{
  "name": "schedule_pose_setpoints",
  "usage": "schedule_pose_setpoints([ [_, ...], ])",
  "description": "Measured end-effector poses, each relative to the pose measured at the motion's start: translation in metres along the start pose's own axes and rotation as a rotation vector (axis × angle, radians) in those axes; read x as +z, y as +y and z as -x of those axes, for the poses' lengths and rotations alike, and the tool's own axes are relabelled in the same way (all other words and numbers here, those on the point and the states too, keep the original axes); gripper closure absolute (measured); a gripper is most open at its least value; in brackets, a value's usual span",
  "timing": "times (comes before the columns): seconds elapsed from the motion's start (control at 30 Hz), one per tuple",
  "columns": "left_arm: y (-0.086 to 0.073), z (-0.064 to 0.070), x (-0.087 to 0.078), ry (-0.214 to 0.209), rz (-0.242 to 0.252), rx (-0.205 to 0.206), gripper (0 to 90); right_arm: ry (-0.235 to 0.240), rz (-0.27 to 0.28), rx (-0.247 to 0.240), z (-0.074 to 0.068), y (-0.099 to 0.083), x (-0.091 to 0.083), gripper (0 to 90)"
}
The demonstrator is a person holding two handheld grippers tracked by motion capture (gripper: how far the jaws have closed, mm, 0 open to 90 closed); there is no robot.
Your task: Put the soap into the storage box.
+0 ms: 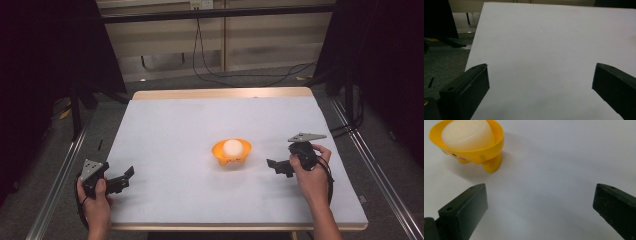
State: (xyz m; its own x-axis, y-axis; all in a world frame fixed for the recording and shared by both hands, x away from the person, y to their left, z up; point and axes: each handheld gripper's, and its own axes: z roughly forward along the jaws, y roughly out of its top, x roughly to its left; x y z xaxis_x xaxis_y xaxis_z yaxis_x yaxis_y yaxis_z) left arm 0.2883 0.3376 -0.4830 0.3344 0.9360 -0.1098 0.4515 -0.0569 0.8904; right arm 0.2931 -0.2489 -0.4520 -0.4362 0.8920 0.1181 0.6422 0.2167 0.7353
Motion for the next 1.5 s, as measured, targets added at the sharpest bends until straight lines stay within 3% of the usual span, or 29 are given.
schedule_pose_setpoints([
  [0.77,0.000,0.001,0.000,0.005,0.001,0.006,1.0,-0.062,-0.003,0.076,0.043,-0.048,-0.027,0.0],
  [1.5,0.000,0.000,0.000,0.004,0.002,0.006,1.0,-0.116,0.028,0.124,0.069,-0.079,-0.058,0.0],
])
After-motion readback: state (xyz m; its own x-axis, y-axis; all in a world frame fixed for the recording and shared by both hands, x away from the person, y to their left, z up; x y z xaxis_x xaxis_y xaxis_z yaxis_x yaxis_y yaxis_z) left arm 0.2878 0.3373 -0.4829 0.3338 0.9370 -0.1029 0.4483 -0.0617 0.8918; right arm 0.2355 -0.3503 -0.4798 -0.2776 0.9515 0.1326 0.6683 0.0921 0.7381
